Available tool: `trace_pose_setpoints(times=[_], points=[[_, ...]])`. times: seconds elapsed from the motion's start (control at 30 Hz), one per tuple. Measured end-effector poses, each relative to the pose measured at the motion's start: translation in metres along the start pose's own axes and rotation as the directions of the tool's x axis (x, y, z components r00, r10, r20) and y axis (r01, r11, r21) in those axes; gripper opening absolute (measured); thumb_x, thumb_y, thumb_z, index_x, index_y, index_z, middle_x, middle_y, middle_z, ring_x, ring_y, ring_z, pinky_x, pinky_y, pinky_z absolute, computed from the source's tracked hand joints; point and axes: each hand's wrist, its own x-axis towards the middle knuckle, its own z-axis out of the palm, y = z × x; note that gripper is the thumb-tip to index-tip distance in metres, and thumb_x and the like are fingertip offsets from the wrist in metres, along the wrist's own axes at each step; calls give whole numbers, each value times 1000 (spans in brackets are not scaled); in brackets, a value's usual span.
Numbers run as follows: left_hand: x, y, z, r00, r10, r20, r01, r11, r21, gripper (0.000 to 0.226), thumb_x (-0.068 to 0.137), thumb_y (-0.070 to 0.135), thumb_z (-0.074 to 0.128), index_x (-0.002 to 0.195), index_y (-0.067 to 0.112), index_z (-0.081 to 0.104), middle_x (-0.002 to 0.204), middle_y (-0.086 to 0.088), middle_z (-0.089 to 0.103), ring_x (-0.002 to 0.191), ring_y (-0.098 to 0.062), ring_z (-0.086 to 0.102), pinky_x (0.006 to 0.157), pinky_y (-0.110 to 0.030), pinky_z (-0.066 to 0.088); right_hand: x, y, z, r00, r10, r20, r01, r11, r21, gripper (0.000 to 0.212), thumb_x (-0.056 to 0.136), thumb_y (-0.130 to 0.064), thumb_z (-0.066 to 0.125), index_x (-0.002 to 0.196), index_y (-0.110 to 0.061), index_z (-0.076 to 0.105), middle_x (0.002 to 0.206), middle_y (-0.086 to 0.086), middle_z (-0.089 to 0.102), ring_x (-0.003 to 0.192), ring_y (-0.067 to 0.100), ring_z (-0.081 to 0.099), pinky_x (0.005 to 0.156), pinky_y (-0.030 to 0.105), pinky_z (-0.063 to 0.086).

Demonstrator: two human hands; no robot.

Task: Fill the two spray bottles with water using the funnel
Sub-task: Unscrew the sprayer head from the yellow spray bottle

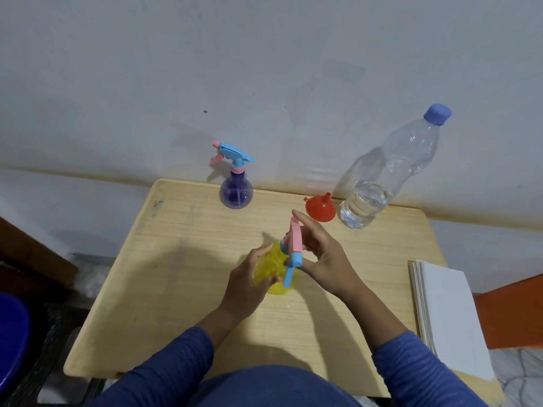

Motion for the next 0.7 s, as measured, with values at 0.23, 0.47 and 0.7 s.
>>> trace_pose_setpoints(times=[0.23, 0.47, 0.7], points=[[0, 1, -1, 1000, 30, -3, -30, 1000, -6, 52, 70, 62, 57, 117, 55, 35, 111, 24, 54, 100, 4, 55, 76, -5, 42, -1, -3, -4, 997, 10, 81, -11, 1000, 15, 67, 81, -16, 59, 143, -27, 35, 142, -11, 47, 128, 12, 49, 101, 37, 48], [-1, 2, -1, 999, 40, -12, -40, 999, -16, 55, 65, 77, 52, 115, 63, 36, 110, 27, 55, 102, 8, 55, 79, -6, 43, 0, 3, -7, 993, -3, 122, -2, 999, 35, 69, 86, 0, 52, 142, -35, 34, 147, -5, 43, 134, 16, 43, 106, 50, 42], [0, 4, -1, 999, 44, -2, -44, 999, -19, 55, 66, 68, 59, 115, 57, 39, 114, 30, 53, 104, 11, 52, 85, -10, 44, 7, -9, -8, 996, -58, 62, 53, 996, 75, 59, 88, 4, 55, 140, -19, 39, 134, 1, 54, 121, 12, 55, 102, 34, 46]])
